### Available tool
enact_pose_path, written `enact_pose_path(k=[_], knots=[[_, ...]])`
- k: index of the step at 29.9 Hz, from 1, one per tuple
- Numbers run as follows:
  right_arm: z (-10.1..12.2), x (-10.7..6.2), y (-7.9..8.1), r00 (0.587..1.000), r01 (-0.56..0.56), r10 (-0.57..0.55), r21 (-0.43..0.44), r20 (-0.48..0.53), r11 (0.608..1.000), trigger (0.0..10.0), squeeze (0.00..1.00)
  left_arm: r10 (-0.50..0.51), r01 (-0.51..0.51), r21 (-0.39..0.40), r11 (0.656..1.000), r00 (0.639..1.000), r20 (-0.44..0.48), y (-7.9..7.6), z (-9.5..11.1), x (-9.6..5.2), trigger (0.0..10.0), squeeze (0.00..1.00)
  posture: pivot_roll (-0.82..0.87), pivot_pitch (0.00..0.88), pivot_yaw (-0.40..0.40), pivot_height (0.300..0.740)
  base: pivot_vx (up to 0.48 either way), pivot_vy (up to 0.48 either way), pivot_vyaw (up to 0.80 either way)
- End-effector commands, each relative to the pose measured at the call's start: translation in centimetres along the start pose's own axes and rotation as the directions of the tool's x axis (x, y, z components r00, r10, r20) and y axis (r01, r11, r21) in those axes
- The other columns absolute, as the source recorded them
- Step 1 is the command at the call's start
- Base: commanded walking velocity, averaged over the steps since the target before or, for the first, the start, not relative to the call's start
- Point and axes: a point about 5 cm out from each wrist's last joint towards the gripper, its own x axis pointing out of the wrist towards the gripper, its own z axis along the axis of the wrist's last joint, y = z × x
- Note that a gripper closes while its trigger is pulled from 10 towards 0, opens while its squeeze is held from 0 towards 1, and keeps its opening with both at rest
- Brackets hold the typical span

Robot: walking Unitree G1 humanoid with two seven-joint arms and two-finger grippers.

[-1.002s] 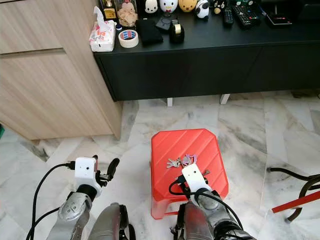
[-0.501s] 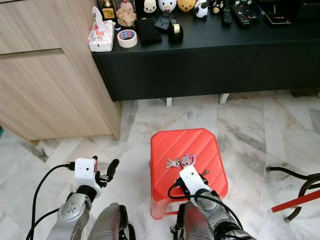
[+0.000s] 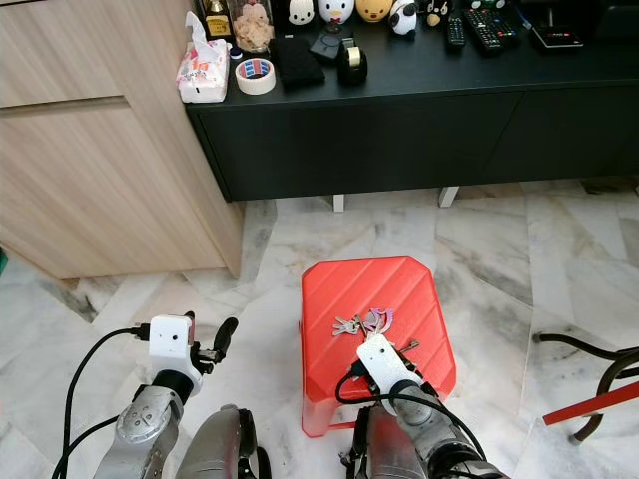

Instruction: Hang keys on a hook

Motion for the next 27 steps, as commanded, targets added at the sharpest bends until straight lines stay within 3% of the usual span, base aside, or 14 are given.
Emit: enact_pose_path(k=[1, 27], knots=[[-1.93, -0.48, 0.52, 0.997, -0.014, 0.013, -0.008, -0.074, 1.000, 0.2, 0.00, 0.010, -0.010, 0.011, 1.000, 0.999, -0.036, 0.16, -0.79, -0.55, 10.0, 0.00, 0.09, 0.243, 0.020, 0.646, 0.000, 0.000, 0.00], [-1.69, -0.36, -0.39, 0.996, 0.040, -0.040, -0.007, -0.085, 0.999, 0.0, 0.00, 0.029, -0.028, 0.011, 1.000, 0.999, -0.036, 0.34, -0.84, -0.23, 10.0, 0.00, 0.09, 0.232, 0.018, 0.646, 0.000, 0.000, 0.00]])
